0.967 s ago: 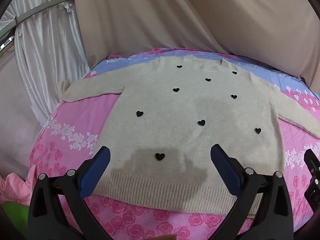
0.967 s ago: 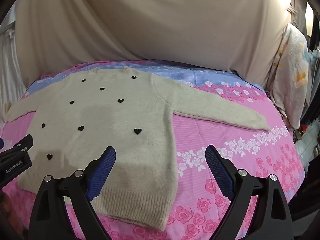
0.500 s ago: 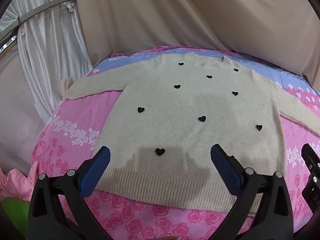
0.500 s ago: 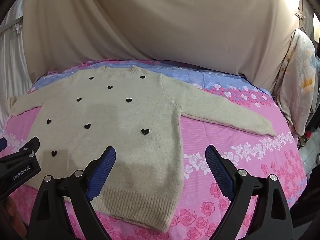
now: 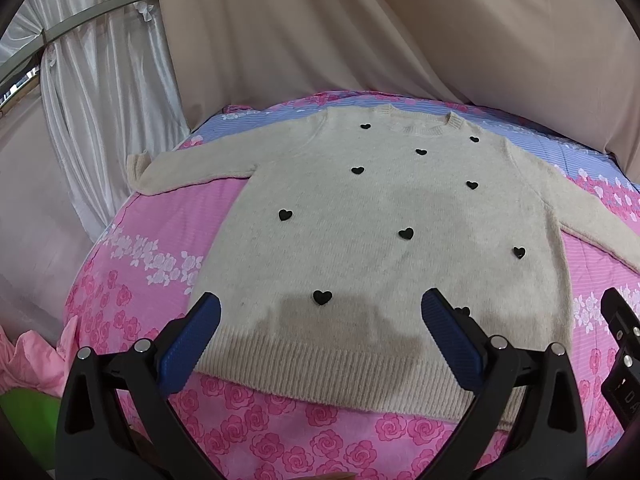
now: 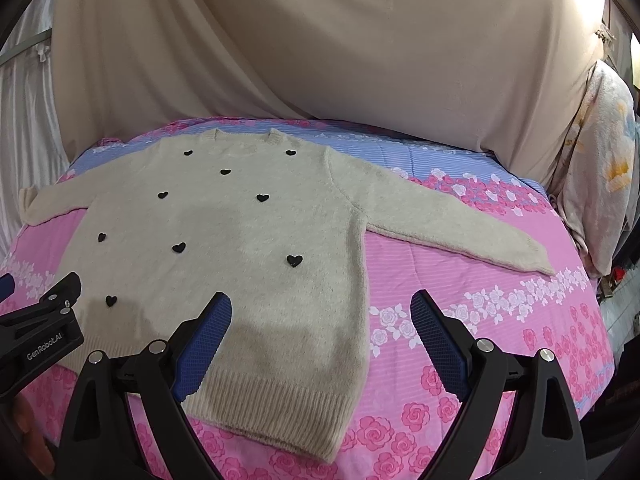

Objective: Fold small clothes

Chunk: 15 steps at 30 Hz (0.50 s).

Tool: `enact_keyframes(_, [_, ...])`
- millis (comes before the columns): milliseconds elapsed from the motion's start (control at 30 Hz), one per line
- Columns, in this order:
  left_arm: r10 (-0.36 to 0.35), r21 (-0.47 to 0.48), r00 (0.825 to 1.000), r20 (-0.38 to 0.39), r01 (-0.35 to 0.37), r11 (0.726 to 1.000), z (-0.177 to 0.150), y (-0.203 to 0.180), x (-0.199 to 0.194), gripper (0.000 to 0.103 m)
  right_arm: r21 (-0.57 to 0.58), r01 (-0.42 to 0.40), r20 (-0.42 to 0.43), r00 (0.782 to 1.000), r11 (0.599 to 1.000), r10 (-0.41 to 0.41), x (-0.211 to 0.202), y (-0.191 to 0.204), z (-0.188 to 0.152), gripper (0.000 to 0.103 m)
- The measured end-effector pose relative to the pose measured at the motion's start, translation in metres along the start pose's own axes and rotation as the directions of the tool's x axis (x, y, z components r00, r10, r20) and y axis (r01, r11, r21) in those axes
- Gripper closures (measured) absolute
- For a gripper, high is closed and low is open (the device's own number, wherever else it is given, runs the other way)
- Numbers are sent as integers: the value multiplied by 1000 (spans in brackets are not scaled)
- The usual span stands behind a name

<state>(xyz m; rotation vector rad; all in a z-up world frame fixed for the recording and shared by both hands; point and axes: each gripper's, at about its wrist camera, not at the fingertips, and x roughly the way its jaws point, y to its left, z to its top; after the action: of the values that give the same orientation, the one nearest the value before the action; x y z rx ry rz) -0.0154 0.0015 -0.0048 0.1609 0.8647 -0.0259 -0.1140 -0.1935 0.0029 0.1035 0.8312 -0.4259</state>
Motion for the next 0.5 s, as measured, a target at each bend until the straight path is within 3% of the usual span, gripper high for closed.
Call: enact_keyframes(500, [-6, 11, 1000, 5, 6, 1000, -3, -6, -3, 5, 4, 4, -7, 1000, 1000, -4, -5, -3, -4, 14])
